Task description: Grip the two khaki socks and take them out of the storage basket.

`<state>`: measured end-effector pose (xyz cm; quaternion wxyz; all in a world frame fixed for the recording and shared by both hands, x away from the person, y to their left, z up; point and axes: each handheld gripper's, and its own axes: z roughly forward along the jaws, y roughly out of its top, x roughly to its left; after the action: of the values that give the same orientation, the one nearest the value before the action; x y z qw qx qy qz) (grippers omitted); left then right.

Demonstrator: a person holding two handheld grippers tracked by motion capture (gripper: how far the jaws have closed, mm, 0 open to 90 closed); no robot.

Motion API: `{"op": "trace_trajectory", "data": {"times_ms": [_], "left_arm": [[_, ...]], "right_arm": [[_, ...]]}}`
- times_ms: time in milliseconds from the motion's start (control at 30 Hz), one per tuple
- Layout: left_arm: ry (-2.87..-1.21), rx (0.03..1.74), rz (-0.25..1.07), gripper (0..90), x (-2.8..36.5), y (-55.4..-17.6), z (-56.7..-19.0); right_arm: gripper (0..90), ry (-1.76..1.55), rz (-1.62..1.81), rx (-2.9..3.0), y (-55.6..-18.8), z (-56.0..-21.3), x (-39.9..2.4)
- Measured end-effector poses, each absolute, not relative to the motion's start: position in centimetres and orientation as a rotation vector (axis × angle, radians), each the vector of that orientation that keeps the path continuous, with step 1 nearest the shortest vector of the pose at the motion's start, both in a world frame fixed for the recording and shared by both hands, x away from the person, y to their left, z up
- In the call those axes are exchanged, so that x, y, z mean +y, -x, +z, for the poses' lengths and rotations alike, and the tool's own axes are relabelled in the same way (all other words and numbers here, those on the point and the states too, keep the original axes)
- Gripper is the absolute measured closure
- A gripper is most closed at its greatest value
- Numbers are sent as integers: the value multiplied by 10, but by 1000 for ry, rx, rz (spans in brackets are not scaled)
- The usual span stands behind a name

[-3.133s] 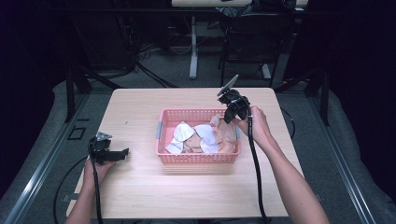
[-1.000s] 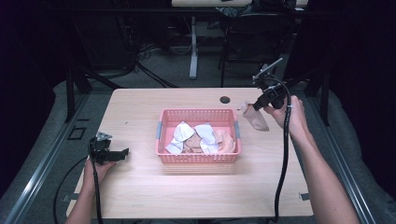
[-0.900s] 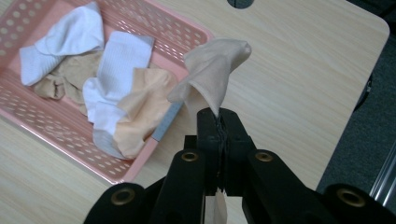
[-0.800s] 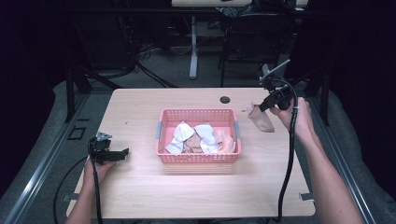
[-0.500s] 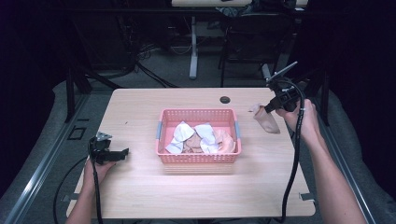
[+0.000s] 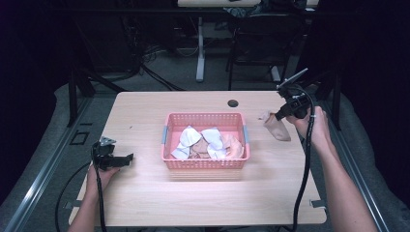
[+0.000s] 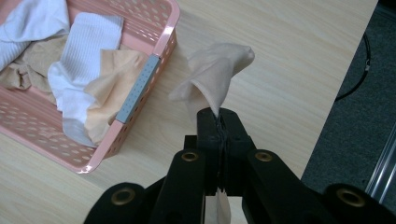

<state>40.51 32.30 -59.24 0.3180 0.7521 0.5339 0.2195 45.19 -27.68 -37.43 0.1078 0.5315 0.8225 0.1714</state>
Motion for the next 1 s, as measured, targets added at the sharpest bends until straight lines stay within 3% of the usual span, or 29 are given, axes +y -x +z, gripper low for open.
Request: {"op": "trace_trajectory", "data": {"times_ms": [467,1000], "left_arm": [[-1978,1405,578,11,323,-405,-592],[-1978,1406,578,11,323,-405,-592]], "right_arm": [[885,-1589,498,2408,-453,-383,-285],[885,-1692,500,2414,-467,-423,-300]]}}
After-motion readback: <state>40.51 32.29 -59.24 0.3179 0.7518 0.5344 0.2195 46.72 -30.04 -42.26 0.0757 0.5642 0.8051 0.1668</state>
